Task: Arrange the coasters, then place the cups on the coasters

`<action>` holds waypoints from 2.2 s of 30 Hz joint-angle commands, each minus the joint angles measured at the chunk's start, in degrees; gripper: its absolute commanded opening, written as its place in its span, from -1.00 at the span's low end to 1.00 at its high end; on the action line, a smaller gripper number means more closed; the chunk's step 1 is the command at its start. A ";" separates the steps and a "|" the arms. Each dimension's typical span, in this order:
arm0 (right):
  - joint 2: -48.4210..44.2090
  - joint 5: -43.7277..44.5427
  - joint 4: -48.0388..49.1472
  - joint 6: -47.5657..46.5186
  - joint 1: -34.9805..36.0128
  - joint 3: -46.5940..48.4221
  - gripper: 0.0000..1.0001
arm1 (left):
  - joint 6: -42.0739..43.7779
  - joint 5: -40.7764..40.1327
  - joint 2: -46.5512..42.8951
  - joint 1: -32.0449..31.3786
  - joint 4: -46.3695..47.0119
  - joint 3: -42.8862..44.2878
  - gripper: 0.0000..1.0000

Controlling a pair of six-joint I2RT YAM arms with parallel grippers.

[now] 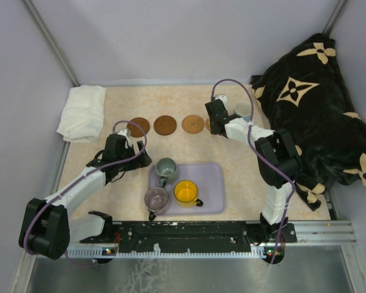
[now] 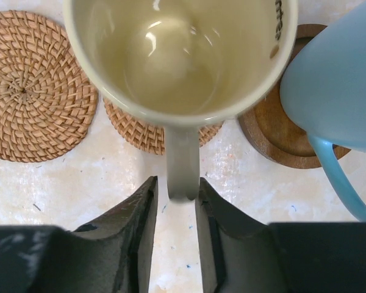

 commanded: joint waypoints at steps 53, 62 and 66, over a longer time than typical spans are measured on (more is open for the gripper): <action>-45.98 15.53 -25.41 35.16 43.34 -27.85 0.18 | -0.59 -0.39 -6.75 -0.66 -2.40 -0.14 0.99; -46.79 14.73 -22.67 33.77 53.37 -28.95 0.15 | -0.76 -0.32 -7.40 -0.71 -2.57 -0.84 0.99; -48.32 10.80 -19.38 31.01 53.57 -31.31 0.11 | -0.86 -0.47 -7.51 -0.72 -2.66 -1.04 0.99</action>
